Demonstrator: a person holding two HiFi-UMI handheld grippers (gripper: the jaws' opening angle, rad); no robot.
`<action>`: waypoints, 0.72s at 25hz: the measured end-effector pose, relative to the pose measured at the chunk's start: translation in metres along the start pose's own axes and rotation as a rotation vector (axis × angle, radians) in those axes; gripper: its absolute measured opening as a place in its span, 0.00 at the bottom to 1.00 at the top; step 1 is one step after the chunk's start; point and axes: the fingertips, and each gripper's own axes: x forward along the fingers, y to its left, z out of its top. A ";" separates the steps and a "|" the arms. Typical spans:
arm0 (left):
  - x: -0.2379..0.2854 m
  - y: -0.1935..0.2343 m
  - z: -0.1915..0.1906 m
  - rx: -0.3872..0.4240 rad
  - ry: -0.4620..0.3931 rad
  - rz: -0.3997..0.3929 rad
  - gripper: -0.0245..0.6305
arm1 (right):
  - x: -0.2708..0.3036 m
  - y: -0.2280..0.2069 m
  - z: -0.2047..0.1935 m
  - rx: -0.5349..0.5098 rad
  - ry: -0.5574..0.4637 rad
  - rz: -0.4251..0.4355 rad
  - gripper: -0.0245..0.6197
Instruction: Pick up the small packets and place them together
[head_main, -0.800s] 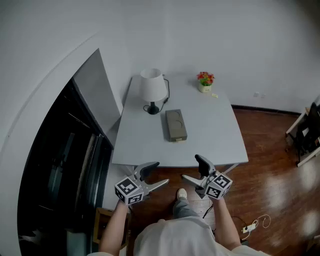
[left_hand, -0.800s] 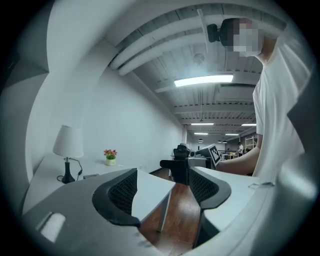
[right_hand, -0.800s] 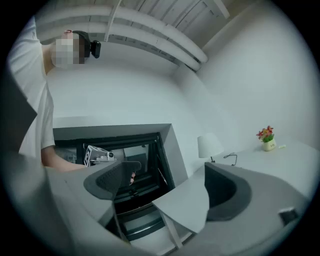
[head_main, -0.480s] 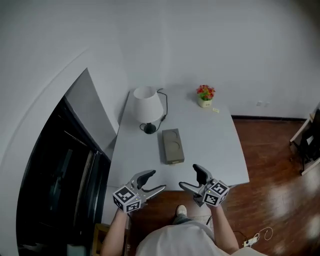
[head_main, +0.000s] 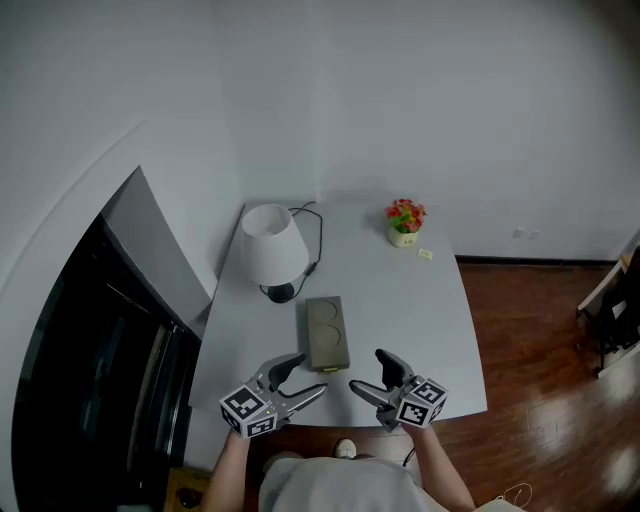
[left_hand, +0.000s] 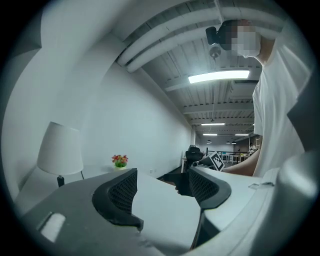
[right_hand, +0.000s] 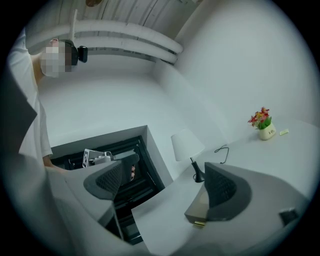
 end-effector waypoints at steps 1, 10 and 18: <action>0.002 0.004 -0.001 -0.002 0.001 -0.006 0.52 | 0.003 -0.003 -0.002 0.009 0.004 -0.003 0.84; -0.009 0.045 0.001 -0.025 0.020 -0.072 0.52 | 0.016 -0.025 -0.018 0.290 -0.156 -0.178 0.84; -0.033 0.067 0.004 -0.031 0.029 -0.107 0.52 | 0.003 -0.067 -0.102 0.991 -0.454 -0.298 0.84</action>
